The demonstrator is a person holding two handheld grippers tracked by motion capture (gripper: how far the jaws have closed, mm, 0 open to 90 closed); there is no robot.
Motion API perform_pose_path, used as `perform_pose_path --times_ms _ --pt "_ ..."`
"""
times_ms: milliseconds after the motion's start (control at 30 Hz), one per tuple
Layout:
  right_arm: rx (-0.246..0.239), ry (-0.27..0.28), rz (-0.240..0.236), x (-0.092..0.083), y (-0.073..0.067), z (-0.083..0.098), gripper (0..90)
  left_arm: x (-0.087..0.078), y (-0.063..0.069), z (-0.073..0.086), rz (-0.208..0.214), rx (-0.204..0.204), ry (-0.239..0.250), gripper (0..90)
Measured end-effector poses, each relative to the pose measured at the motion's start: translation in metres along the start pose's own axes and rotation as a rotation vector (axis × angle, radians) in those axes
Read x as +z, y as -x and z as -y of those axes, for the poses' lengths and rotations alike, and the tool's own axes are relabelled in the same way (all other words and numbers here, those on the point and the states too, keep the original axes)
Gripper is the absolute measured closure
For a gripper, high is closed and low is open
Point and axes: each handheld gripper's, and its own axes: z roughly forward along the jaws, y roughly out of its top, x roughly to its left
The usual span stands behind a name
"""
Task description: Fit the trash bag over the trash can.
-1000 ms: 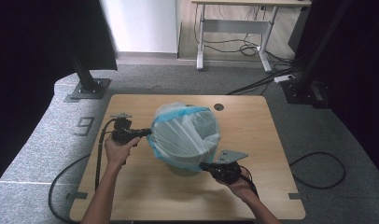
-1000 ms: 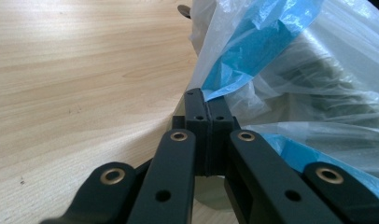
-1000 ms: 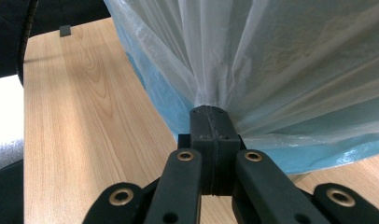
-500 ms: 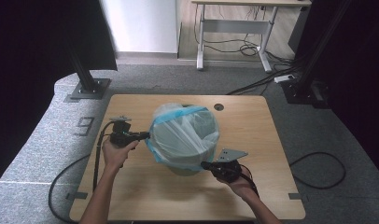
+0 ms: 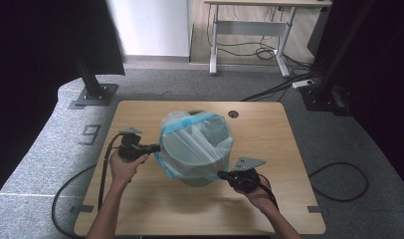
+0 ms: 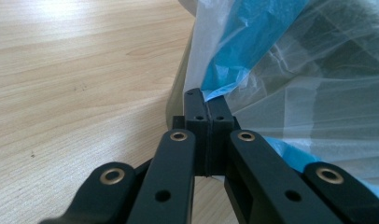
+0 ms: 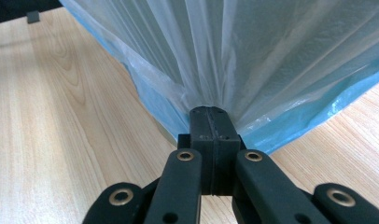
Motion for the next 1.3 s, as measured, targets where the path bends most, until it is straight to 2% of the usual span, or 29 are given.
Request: perform_pose_path --times_ms 67,100,200,333,433,500,600,767,800,867,933,1033,1133,1200,1300 --pt "-0.004 -0.009 0.009 0.001 0.0 0.0 88.9 -0.004 0.003 -0.001 -0.037 0.022 0.017 87.4" --pt "-0.005 -0.011 0.013 0.001 0.0 0.0 88.9 -0.007 0.005 -0.001 -0.051 0.029 0.039 83.5" --pt "0.0 -0.011 0.011 0.0 0.001 0.002 88.9 -0.02 0.011 -0.004 -0.07 0.059 0.104 76.2" --pt "0.004 -0.008 0.013 -0.001 0.001 0.002 88.8 -0.033 0.021 -0.011 -0.096 0.093 0.178 61.3" --pt "0.006 -0.004 0.011 -0.003 0.001 0.002 88.8 -0.04 0.031 -0.019 -0.12 0.13 0.218 51.6" --pt "0.007 -0.004 0.01 -0.003 0.001 0.002 88.8 -0.04 0.036 -0.026 -0.135 0.151 0.225 45.9" --pt "0.006 -0.004 0.007 -0.003 0.001 0.002 88.7 -0.035 0.042 -0.038 -0.178 0.192 0.206 40.5" --pt "0.012 -0.005 0.001 -0.003 0.002 0.002 88.7 -0.023 0.041 -0.052 -0.153 0.211 0.158 35.7" --pt "0.012 -0.005 0.001 -0.003 0.002 0.002 88.7 -0.021 0.041 -0.054 -0.158 0.211 0.158 36.6" --pt "0.014 -0.003 -0.001 -0.003 0.002 0.002 88.7 -0.018 0.04 -0.058 -0.156 0.223 0.155 44.5" --pt "0.016 -0.003 -0.001 -0.004 0.003 0.002 88.7 -0.015 0.04 -0.061 -0.17 0.239 0.149 56.9" --pt "0.014 -0.002 0.001 -0.005 0.003 0.002 88.7 -0.012 0.034 -0.07 -0.143 0.226 0.137 74.7" --pt "0.013 0.001 0.0 -0.006 0.004 0.002 88.7 -0.011 0.025 -0.08 -0.13 0.18 0.136 81.7" --pt "0.011 0.003 0.0 -0.008 0.004 0.001 88.7 -0.009 0.016 -0.087 -0.133 0.136 0.139 84.9" --pt "0.007 0.003 -0.001 -0.009 0.005 0.0 88.7 -0.004 -0.003 -0.095 -0.116 0.066 0.141 86.8"
